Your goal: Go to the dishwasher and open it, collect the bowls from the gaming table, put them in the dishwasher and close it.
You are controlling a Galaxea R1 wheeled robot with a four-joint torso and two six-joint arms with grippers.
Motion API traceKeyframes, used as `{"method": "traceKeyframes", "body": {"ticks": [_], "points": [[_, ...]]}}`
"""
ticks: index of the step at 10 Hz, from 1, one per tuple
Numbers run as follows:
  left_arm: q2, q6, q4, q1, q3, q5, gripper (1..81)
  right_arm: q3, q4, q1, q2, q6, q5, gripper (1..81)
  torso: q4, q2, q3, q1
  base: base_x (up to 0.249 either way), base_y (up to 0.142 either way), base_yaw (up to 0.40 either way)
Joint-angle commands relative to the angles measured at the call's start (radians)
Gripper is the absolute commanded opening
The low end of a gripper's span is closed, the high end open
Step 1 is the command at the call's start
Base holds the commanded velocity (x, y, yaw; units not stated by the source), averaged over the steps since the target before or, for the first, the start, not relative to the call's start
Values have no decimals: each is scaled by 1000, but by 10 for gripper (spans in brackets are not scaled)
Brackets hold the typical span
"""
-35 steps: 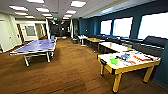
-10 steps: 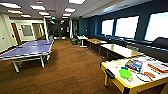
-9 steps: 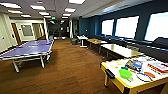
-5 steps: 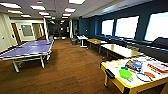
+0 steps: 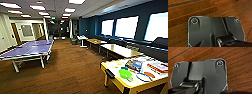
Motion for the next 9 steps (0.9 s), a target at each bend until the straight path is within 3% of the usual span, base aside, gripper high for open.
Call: {"method": "traceKeyframes", "body": {"ticks": [1,9], "points": [[-13,-4,-7,-62,3,50,811,-4,-1,66,-10,-3,-57,811,0,0,0,0,0,0,-205],[-11,-4,-6,-66,3,58,811,-1,-1,68,-10,-2,-57,811,0,0,0,0,0,0,-243]]}}
